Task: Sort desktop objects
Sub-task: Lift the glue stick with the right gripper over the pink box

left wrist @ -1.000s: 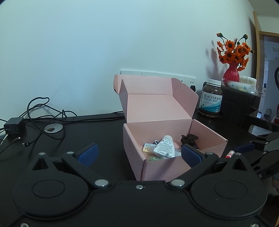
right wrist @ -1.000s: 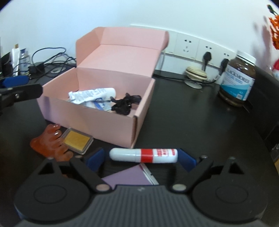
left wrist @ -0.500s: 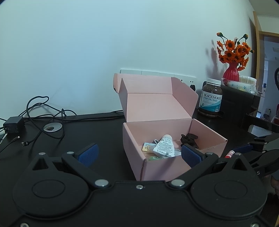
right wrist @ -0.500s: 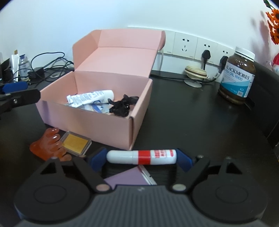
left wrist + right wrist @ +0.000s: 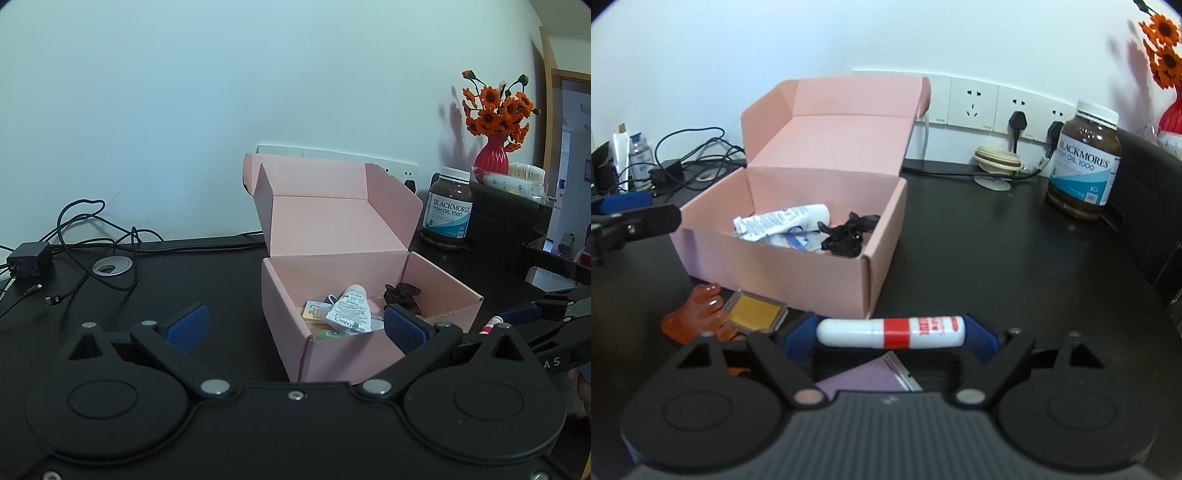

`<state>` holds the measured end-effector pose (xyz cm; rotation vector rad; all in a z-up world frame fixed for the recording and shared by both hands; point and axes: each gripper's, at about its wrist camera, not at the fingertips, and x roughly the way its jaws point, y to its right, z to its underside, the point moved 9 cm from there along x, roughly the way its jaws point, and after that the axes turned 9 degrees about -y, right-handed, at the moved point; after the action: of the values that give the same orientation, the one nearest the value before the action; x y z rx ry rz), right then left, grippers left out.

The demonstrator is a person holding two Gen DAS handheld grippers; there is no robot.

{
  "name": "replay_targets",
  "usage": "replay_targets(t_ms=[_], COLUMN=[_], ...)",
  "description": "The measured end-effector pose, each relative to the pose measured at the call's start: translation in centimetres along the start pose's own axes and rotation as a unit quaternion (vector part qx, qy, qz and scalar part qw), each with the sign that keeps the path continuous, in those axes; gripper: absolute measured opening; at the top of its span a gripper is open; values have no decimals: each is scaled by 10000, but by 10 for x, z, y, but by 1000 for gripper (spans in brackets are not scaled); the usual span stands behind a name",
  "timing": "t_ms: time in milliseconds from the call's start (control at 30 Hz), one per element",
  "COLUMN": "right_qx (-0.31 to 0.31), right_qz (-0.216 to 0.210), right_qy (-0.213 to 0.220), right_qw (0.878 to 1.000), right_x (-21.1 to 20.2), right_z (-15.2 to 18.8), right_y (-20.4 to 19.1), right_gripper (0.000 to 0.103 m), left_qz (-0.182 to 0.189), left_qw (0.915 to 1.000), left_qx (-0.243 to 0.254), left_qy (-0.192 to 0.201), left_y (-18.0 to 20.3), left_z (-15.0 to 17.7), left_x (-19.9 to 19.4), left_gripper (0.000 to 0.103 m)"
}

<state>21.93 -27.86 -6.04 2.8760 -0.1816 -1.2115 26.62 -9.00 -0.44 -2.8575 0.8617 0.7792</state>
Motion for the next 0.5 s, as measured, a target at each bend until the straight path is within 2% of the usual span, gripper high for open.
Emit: replay_targets(t_ms=[500], right_qx=[28], right_qz=[85], right_qy=[31], right_qw=[10000], right_x=[-13], right_z=[-6], right_y=[4], right_gripper=[85], left_qz=[18], left_qw=[10000], left_qx=[-40], left_qy=[-5], left_y=[-2], left_z=[0], left_x=[0], left_gripper=[103])
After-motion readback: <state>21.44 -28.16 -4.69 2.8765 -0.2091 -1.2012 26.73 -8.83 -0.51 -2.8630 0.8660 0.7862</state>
